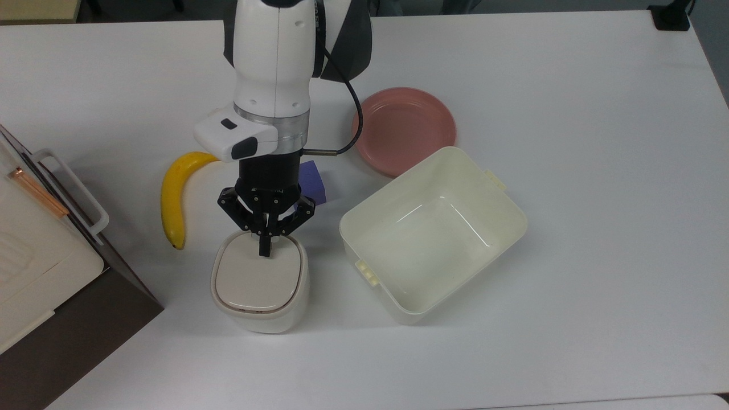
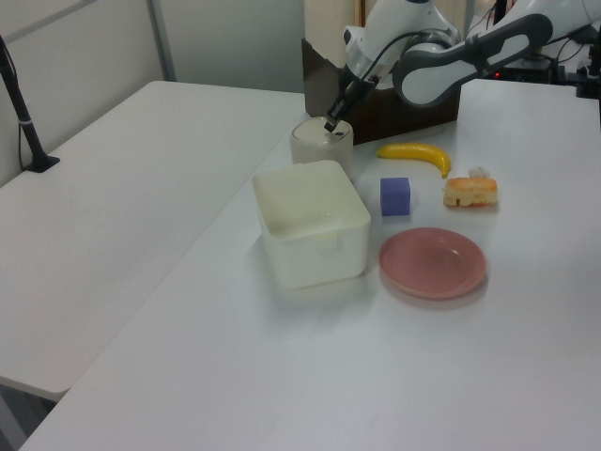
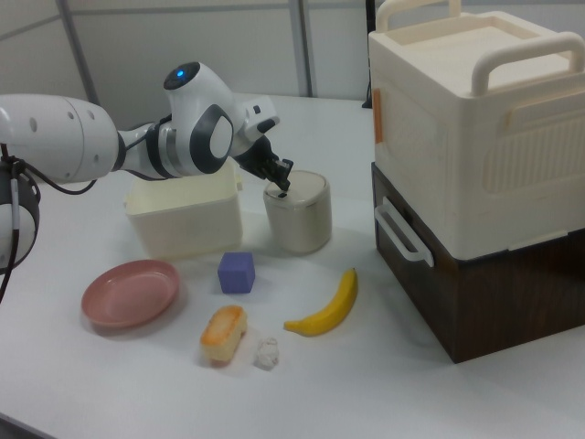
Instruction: Open the trash can
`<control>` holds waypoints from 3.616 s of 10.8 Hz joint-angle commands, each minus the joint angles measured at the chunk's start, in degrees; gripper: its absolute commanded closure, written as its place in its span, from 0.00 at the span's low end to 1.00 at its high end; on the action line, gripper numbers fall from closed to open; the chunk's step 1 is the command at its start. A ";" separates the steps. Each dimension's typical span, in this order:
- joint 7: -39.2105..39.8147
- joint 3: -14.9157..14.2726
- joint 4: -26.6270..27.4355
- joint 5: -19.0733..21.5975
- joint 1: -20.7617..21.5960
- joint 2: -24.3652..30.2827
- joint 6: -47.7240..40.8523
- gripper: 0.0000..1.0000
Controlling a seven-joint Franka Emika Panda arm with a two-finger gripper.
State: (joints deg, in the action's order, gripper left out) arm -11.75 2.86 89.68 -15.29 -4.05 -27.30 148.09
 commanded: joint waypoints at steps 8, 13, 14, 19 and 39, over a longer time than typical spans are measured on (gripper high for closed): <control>-1.87 0.04 3.31 -5.54 0.01 -0.91 3.52 1.00; -10.22 0.21 1.73 -3.53 -0.60 0.66 2.56 1.00; -9.96 0.21 1.64 -1.51 -0.87 1.45 1.34 0.99; -9.00 2.23 0.33 7.96 -4.11 4.96 -2.27 0.78; 24.14 -0.14 6.47 14.94 -7.11 34.77 -57.13 0.00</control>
State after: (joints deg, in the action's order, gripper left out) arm 10.89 3.13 93.43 -1.10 -11.17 6.38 90.37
